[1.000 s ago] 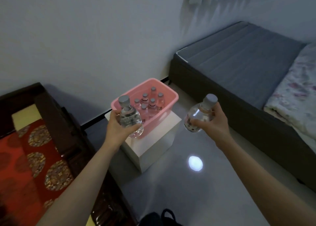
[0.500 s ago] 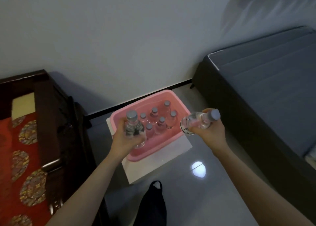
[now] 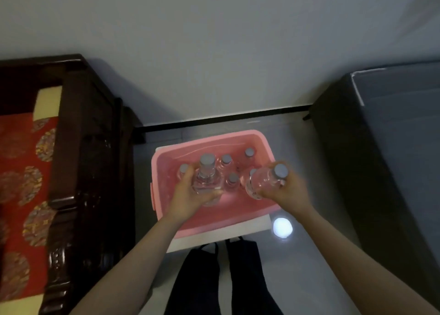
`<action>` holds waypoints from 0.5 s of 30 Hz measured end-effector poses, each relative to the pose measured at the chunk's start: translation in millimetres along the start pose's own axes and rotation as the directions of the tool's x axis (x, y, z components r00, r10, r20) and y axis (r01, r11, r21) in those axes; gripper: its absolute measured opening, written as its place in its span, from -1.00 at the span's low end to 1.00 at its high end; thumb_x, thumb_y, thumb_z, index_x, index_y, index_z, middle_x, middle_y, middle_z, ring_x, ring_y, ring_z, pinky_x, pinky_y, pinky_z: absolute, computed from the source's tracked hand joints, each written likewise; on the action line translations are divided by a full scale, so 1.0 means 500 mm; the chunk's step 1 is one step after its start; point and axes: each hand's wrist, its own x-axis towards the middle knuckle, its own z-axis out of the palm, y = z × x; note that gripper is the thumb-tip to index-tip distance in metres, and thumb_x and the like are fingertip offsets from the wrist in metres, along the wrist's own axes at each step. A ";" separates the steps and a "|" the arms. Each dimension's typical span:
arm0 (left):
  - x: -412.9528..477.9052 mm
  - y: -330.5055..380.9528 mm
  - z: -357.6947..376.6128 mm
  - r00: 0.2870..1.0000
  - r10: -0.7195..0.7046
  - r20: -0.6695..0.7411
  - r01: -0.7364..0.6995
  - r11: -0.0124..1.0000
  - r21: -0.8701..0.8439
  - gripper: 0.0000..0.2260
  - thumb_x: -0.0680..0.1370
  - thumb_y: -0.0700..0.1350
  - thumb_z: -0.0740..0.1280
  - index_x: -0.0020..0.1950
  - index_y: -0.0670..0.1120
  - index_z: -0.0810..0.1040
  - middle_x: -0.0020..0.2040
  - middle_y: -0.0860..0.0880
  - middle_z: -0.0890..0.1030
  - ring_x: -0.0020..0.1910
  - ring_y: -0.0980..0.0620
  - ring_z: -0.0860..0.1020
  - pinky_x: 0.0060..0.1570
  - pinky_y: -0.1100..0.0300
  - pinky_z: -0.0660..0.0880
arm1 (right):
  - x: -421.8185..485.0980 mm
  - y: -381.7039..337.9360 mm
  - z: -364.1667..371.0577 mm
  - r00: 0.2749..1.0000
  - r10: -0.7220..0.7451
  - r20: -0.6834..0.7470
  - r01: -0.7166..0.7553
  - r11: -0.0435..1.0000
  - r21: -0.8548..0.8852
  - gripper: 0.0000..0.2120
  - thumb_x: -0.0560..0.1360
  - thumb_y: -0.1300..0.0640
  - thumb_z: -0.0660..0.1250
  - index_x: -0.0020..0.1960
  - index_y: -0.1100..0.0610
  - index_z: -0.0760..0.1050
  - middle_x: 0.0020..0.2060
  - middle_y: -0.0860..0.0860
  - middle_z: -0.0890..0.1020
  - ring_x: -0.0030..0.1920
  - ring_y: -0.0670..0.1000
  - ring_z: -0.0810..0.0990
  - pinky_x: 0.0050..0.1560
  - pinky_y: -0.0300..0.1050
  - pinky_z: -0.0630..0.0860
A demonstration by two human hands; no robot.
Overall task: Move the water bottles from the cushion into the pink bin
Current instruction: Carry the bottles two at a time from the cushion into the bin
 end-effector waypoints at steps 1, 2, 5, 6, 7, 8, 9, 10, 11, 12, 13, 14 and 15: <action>-0.001 -0.004 0.010 1.000 -0.017 -0.018 0.017 1.000 0.012 -0.36 0.25 -0.03 0.62 0.23 0.15 0.40 0.12 0.23 0.60 0.12 0.25 0.57 0.06 0.39 0.49 | 0.013 0.011 0.003 0.998 -0.007 0.059 0.009 0.999 -0.033 -0.55 0.17 0.24 0.61 -0.08 -0.08 0.51 -0.28 -0.28 0.65 -0.24 -0.39 0.57 -0.32 -0.54 0.40; -0.001 -0.008 0.021 0.999 -0.028 -0.032 0.029 0.999 0.026 -0.35 0.25 -0.05 0.62 0.24 0.13 0.40 0.13 0.20 0.60 0.14 0.24 0.55 0.09 0.38 0.48 | 0.028 0.021 0.007 0.994 -0.009 0.112 0.018 0.997 -0.074 -0.55 0.16 0.20 0.62 -0.09 -0.13 0.51 -0.26 -0.35 0.64 -0.23 -0.38 0.58 -0.31 -0.54 0.40; 0.008 -0.013 0.052 0.994 -0.020 -0.110 0.038 0.986 0.162 -0.36 0.21 -0.15 0.63 0.22 0.04 0.46 0.20 0.04 0.54 0.23 0.03 0.49 0.22 0.11 0.46 | 0.073 0.052 0.027 0.979 0.017 0.204 0.022 0.982 -0.188 -0.55 0.14 0.04 0.62 -0.04 -0.14 0.54 -0.20 -0.25 0.65 -0.17 -0.24 0.61 -0.21 -0.47 0.43; 0.009 -0.016 0.060 0.991 -0.029 -0.128 0.056 0.974 0.219 -0.39 0.19 -0.18 0.61 0.19 -0.01 0.49 0.20 -0.01 0.52 0.22 -0.04 0.47 0.21 0.03 0.45 | 0.083 0.066 0.034 0.973 -0.004 0.231 0.059 0.971 -0.232 -0.55 0.15 0.04 0.61 -0.02 -0.11 0.55 -0.17 -0.21 0.62 -0.14 -0.18 0.60 -0.17 -0.39 0.43; 0.010 -0.017 0.065 0.991 -0.035 -0.127 0.067 0.965 0.253 -0.42 0.18 -0.18 0.60 0.16 -0.05 0.51 0.16 -0.02 0.53 0.18 -0.05 0.47 0.18 0.01 0.46 | 0.088 0.076 0.040 0.964 -0.028 0.264 0.106 0.953 -0.285 -0.55 0.15 0.06 0.61 0.00 -0.05 0.57 -0.14 -0.17 0.58 -0.11 -0.09 0.58 -0.14 -0.33 0.41; 0.009 -0.023 0.075 0.991 -0.052 -0.121 0.083 0.960 0.267 -0.44 0.18 -0.19 0.59 0.14 -0.08 0.52 0.11 0.00 0.55 0.13 -0.03 0.49 0.13 0.02 0.47 | 0.096 0.089 0.047 0.948 -0.031 0.316 0.144 0.929 -0.340 -0.54 0.15 0.07 0.61 0.02 0.00 0.59 -0.10 -0.14 0.54 -0.08 -0.03 0.57 -0.12 -0.27 0.39; 0.008 -0.029 0.086 0.991 -0.070 -0.112 0.099 0.954 0.282 -0.46 0.19 -0.18 0.58 0.13 -0.09 0.52 0.07 0.02 0.57 0.08 -0.01 0.51 0.08 0.05 0.49 | 0.103 0.098 0.053 0.930 -0.022 0.367 0.175 0.904 -0.390 -0.53 0.14 0.09 0.60 0.03 0.03 0.60 -0.06 -0.07 0.53 -0.06 0.02 0.56 -0.11 -0.22 0.40; 0.007 -0.032 0.094 0.992 -0.071 -0.104 0.100 0.947 0.305 -0.49 0.21 -0.16 0.57 0.11 -0.09 0.51 0.03 0.02 0.58 0.03 0.00 0.54 0.03 0.08 0.49 | 0.109 0.104 0.056 0.914 -0.015 0.406 0.203 0.883 -0.424 -0.53 0.14 0.10 0.60 0.04 0.06 0.61 -0.02 -0.03 0.54 -0.04 0.05 0.57 -0.10 -0.19 0.43; 0.009 -0.037 0.103 0.991 -0.071 -0.111 0.104 0.938 0.330 -0.53 0.24 -0.13 0.55 0.09 -0.08 0.50 0.01 0.03 0.59 0.00 0.02 0.55 -0.01 0.10 0.50 | 0.118 0.111 0.060 0.899 -0.005 0.437 0.222 0.866 -0.448 -0.53 0.15 0.12 0.60 0.04 0.08 0.61 0.01 0.00 0.55 -0.02 0.06 0.57 -0.07 -0.15 0.47; 0.013 -0.043 0.111 0.989 -0.076 -0.124 0.115 0.931 0.347 -0.56 0.27 -0.10 0.52 0.09 -0.07 0.49 0.00 0.03 0.60 -0.03 0.03 0.57 -0.03 0.11 0.51 | 0.127 0.116 0.066 0.888 0.013 0.459 0.230 0.853 -0.469 -0.54 0.17 0.12 0.59 0.05 0.08 0.61 0.03 0.02 0.56 -0.01 0.08 0.58 -0.03 -0.11 0.50; 0.017 -0.049 0.116 0.987 -0.095 -0.127 0.134 0.926 0.352 -0.56 0.28 -0.10 0.52 0.11 -0.05 0.48 0.00 0.03 0.61 -0.05 0.03 0.58 -0.05 0.11 0.52 | 0.133 0.120 0.071 0.877 0.031 0.480 0.239 0.838 -0.491 -0.57 0.20 0.12 0.56 0.06 0.08 0.61 0.04 0.02 0.58 -0.01 0.09 0.59 0.00 -0.07 0.52; 0.023 -0.054 0.119 0.986 -0.125 -0.112 0.156 0.924 0.348 -0.52 0.27 -0.11 0.52 0.13 -0.06 0.46 0.00 0.01 0.61 -0.06 0.01 0.59 -0.06 0.09 0.53 | 0.140 0.123 0.077 0.865 0.047 0.499 0.251 0.821 -0.513 -0.61 0.23 0.12 0.54 0.06 0.06 0.62 0.03 0.03 0.60 -0.01 0.10 0.60 0.00 -0.05 0.54; 0.029 -0.059 0.120 0.985 -0.152 -0.084 0.172 0.921 0.350 -0.48 0.25 -0.14 0.53 0.15 -0.07 0.45 0.00 -0.01 0.61 -0.06 -0.03 0.59 -0.07 0.05 0.54 | 0.146 0.125 0.082 0.855 0.061 0.514 0.264 0.802 -0.535 -0.66 0.26 0.11 0.51 0.04 0.05 0.62 -0.01 0.03 0.62 -0.03 0.11 0.61 -0.04 -0.06 0.55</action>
